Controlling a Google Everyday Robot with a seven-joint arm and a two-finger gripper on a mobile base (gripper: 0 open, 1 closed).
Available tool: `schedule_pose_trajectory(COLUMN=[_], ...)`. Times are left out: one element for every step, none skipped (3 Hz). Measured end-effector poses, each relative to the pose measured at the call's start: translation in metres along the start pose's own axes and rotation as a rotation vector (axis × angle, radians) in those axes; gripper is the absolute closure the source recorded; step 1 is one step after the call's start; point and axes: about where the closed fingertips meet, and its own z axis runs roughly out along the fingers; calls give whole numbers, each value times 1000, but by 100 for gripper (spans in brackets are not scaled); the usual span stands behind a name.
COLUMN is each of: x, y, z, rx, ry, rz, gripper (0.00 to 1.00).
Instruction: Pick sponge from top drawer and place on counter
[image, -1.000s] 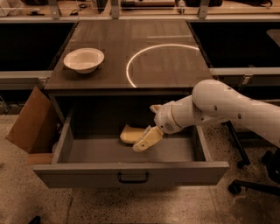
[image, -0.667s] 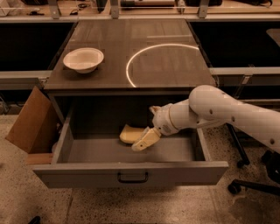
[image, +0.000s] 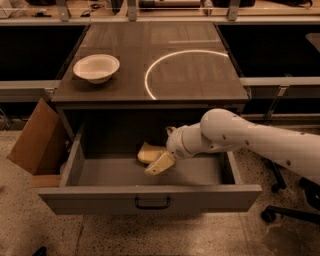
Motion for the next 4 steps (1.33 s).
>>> schedule_pose_trajectory(x=[8, 12, 17, 21], y=[-4, -5, -4, -2], z=[19, 33, 45, 53], rx=[32, 47, 45, 47], ry=[48, 88, 118, 143], rz=[-13, -27, -31, -38], gripper=[0, 0, 0, 15])
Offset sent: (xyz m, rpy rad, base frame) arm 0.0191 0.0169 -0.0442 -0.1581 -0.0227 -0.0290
